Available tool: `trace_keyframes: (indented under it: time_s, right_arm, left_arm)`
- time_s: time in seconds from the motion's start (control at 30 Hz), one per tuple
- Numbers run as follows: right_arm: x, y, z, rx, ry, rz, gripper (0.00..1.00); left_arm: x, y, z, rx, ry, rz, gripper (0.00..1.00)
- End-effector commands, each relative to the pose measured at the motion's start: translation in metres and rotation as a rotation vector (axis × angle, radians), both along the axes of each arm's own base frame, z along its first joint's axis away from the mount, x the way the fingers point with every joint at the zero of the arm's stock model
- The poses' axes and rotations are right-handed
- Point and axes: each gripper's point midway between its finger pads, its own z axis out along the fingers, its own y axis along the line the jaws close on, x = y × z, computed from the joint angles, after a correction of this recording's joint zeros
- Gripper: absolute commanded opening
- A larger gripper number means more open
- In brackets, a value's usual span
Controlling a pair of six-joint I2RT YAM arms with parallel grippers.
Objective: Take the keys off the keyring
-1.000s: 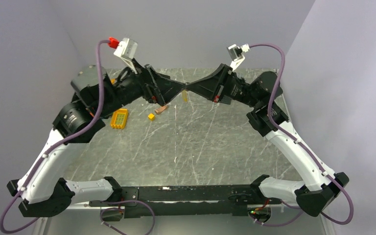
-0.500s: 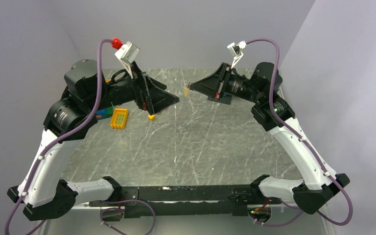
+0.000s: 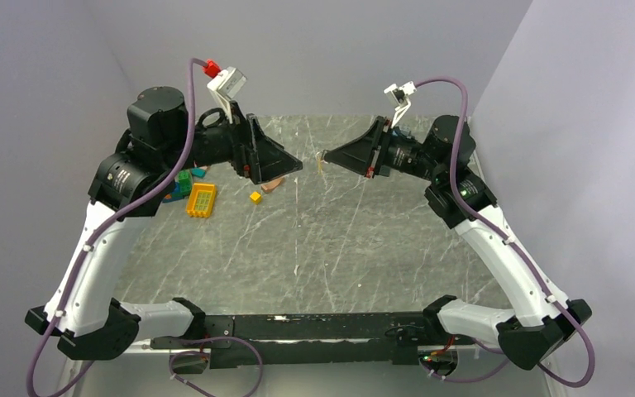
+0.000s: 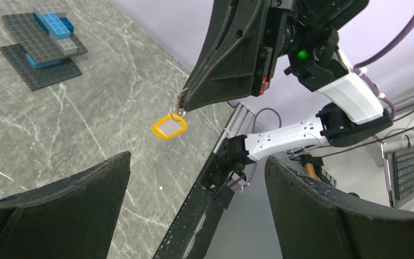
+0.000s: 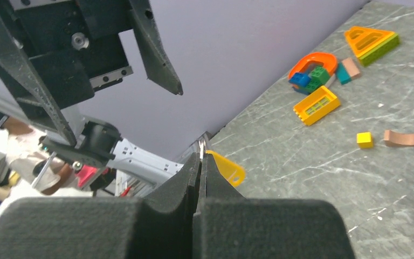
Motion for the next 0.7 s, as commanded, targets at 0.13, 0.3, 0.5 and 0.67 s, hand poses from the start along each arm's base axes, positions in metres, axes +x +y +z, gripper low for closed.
trace_keyframes:
  time_s: [0.13,0.3,0.5,0.67]
  right_arm:
    - [-0.046,0.006,0.034,0.1,-0.186,0.264,0.0]
    - [-0.055,0.009,0.037,0.089,-0.223,0.37,0.0]
    - [-0.053,0.01,0.039,0.057,-0.253,0.38,0.0]
    - [-0.048,0.012,0.04,0.054,-0.257,0.384,0.0]
  left_arm:
    - [-0.009,-0.008,0.022,-0.041,-0.028,-0.137,0.9]
    - [-0.004,-0.013,0.02,-0.027,-0.011,-0.18,0.77]
    - [-0.002,-0.023,0.017,-0.043,0.022,-0.24,0.66]
    - [-0.003,-0.026,0.009,-0.044,0.044,-0.266,0.62]
